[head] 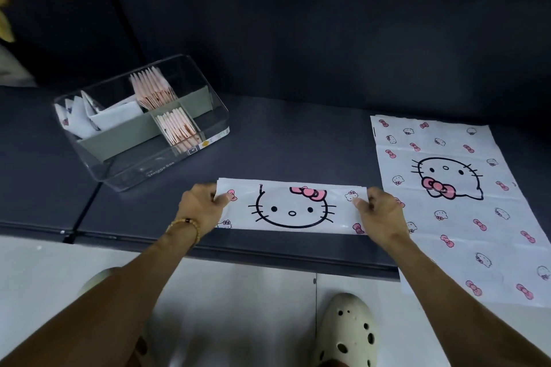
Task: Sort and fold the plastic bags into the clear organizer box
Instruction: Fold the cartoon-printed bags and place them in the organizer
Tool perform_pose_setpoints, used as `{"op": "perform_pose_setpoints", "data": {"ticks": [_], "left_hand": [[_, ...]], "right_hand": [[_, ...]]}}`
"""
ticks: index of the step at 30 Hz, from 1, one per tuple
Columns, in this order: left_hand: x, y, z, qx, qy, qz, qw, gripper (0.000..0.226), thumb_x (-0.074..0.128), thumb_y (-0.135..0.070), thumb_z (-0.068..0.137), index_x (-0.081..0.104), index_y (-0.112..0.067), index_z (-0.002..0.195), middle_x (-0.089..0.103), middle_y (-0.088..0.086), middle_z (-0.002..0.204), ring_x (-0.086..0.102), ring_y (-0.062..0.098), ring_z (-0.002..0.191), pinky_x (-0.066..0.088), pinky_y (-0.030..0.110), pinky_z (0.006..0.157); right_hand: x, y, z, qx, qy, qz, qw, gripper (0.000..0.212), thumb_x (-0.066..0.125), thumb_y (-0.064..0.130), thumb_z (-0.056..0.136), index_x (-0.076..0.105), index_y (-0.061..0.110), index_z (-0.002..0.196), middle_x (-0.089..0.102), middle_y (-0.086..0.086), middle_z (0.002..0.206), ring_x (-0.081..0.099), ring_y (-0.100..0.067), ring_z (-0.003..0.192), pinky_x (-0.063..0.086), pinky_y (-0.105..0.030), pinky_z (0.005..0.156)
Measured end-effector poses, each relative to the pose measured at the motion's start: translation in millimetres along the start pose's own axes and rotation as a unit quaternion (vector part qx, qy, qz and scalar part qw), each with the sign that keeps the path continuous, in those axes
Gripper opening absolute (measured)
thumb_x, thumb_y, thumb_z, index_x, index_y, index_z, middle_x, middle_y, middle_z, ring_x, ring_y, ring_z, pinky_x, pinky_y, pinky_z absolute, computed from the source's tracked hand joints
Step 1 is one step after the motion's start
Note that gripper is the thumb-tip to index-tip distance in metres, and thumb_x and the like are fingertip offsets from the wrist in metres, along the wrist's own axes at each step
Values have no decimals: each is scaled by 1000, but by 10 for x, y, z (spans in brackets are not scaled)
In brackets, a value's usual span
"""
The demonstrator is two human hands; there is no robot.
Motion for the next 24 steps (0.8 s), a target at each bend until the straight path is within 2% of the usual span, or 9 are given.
{"op": "perform_pose_setpoints", "data": {"ticks": [3, 6, 11, 13, 16, 17, 19, 21, 24], "left_hand": [[-4, 6, 54, -26, -30, 42, 998, 26, 61, -39, 88, 64, -14, 81, 61, 8, 72, 59, 33, 78, 51, 37, 74], [-6, 31, 54, -47, -59, 81, 994, 42, 63, -44, 86, 45, -14, 62, 54, 7, 67, 58, 35, 76, 51, 38, 68], [-21, 69, 112, -74, -46, 135, 987, 44, 60, -59, 82, 54, -16, 82, 62, 12, 87, 59, 34, 83, 49, 38, 72], [-103, 23, 77, -61, -81, 202, 974, 48, 58, -64, 80, 52, -17, 89, 62, 11, 86, 61, 35, 82, 48, 38, 67], [-165, -249, -34, 62, -164, 274, 946, 38, 66, -47, 79, 55, -15, 97, 58, 8, 94, 57, 31, 90, 48, 39, 63], [-106, -384, -77, 136, -171, 277, 936, 31, 68, -36, 80, 60, -15, 102, 58, 7, 100, 54, 30, 95, 50, 40, 68], [140, -567, -159, 264, -114, 257, 923, 34, 62, -24, 86, 61, -14, 118, 59, 7, 121, 51, 29, 113, 47, 41, 90], [419, -556, -213, 314, -18, 248, 916, 47, 47, -29, 96, 43, -14, 140, 42, 4, 146, 33, 23, 137, 27, 36, 113], [608, -373, -200, 322, 38, 305, 895, 60, 18, -45, 99, 6, -19, 151, 7, -5, 159, -1, 14, 146, -2, 30, 119]], "right_hand": [[38, -5, 45, 4, -24, -20, 999, 34, 53, 28, 96, 37, 14, 69, 50, -5, 61, 49, -25, 59, 35, -30, 53], [70, -27, 79, 23, -30, -32, 999, 35, 55, 30, 95, 39, 17, 67, 52, -4, 62, 53, -29, 65, 39, -31, 59], [94, -48, 141, 57, -12, -43, 997, 26, 57, 34, 94, 52, 11, 83, 57, -5, 72, 54, -29, 74, 40, -31, 66], [99, -56, 151, 69, -2, -51, 996, 26, 57, 36, 94, 53, 11, 86, 57, -5, 73, 53, -29, 75, 39, -31, 67], [99, -54, 152, 76, 1, -56, 995, 27, 58, 37, 93, 51, 12, 83, 55, -3, 69, 53, -29, 74, 38, -30, 66], [98, -48, 156, 76, 1, -57, 995, 28, 58, 37, 93, 50, 12, 82, 54, -2, 68, 53, -29, 73, 38, -30, 66], [100, -46, 154, 77, 1, -56, 995, 28, 58, 37, 93, 50, 12, 82, 55, -2, 68, 53, -29, 73, 38, -30, 65], [94, -43, 154, 76, 1, -50, 996, 28, 59, 37, 93, 50, 12, 81, 55, -2, 66, 54, -28, 72, 38, -30, 65], [95, -52, 144, 83, 2, -41, 996, 27, 59, 36, 92, 52, 12, 82, 56, -2, 67, 57, -29, 74, 40, -31, 65]]}}
Point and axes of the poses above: each hand's wrist, its own z-axis towards the middle knuckle, its own x-axis out of the palm, y = z × x, the point moved 8 cm from there along z, towards the middle knuckle
